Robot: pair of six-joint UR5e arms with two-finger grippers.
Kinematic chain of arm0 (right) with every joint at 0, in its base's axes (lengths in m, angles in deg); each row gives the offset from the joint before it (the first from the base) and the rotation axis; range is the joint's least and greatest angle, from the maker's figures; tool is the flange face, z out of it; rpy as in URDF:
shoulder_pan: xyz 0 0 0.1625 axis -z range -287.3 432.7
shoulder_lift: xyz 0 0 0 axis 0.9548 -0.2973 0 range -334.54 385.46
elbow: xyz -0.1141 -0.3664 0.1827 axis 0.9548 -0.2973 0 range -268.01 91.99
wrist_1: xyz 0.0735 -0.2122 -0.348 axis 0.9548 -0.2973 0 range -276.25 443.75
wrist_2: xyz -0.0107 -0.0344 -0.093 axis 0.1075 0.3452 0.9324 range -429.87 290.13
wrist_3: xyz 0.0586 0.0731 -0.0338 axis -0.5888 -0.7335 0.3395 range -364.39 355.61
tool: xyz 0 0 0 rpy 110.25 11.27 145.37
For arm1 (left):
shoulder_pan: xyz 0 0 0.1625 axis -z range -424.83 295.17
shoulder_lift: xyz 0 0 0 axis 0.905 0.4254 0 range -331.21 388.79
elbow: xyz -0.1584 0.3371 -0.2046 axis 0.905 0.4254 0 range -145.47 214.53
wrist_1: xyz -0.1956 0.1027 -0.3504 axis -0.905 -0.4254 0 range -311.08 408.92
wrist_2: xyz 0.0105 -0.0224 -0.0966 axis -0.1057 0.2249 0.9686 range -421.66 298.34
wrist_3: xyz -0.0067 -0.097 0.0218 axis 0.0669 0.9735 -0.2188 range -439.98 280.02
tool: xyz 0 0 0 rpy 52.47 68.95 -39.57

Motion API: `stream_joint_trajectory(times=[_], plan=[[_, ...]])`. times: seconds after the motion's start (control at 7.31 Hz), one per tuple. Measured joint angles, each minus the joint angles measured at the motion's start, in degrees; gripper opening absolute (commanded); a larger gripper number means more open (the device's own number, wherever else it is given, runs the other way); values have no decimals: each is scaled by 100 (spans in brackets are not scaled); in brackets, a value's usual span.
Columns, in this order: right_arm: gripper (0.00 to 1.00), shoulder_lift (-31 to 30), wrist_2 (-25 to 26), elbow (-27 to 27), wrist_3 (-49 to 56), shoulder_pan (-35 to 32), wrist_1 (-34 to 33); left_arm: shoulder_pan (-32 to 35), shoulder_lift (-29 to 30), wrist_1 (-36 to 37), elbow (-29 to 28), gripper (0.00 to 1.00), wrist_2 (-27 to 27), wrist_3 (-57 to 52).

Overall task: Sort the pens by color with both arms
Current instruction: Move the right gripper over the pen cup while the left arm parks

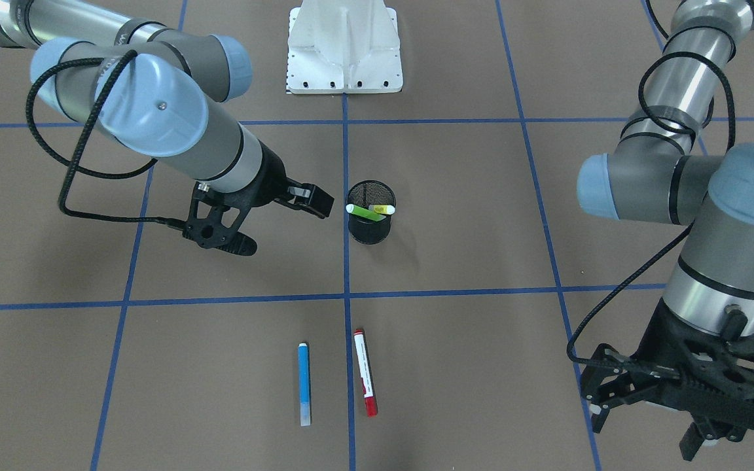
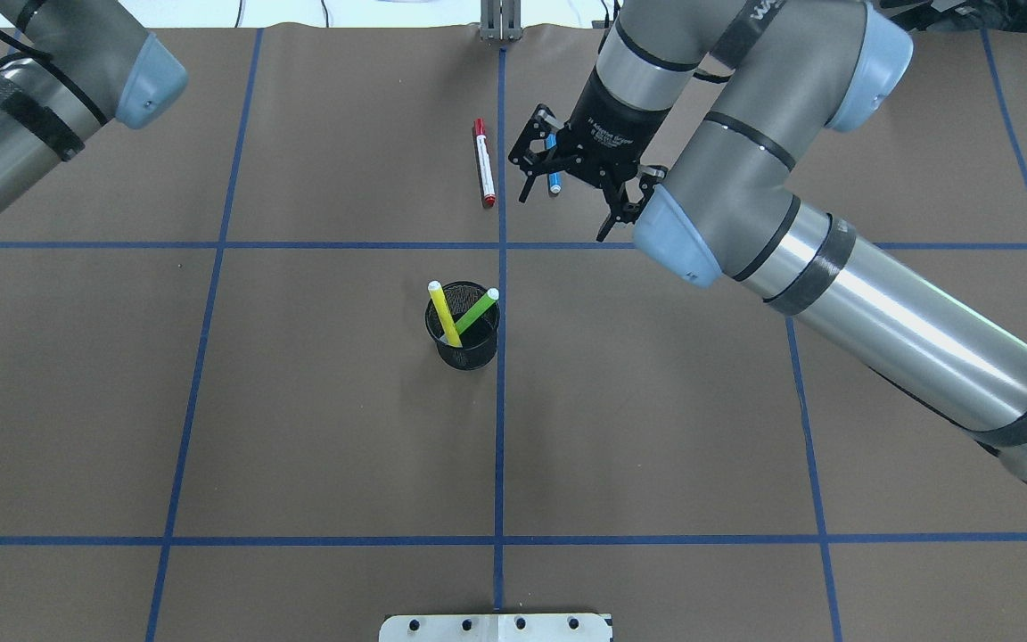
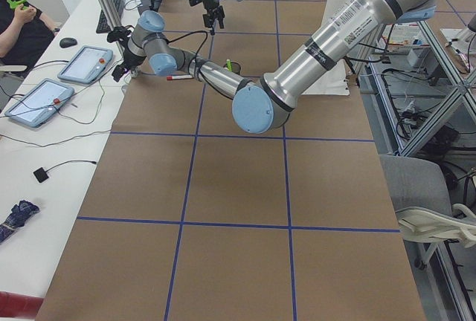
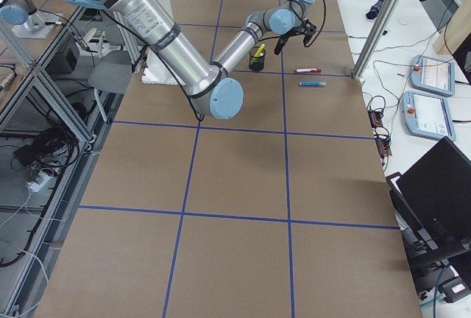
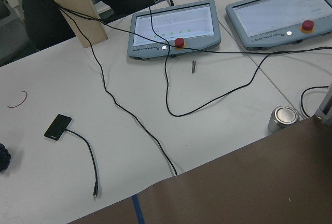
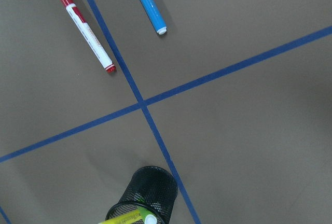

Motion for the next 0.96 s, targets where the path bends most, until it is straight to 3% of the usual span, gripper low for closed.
stream_joint_trajectory(times=[0.41, 0.68, 0.96], plan=[[96, 10, 166, -426, -126, 528, 585, 20, -79, -13, 84, 99, 17, -10], [79, 19, 340, -497, -121, 658, 683, 23, -101, -16, 154, 99, 12, 9], [71, 21, 371, -559, -129, 706, 869, 19, -123, -11, 230, 99, 10, 14]])
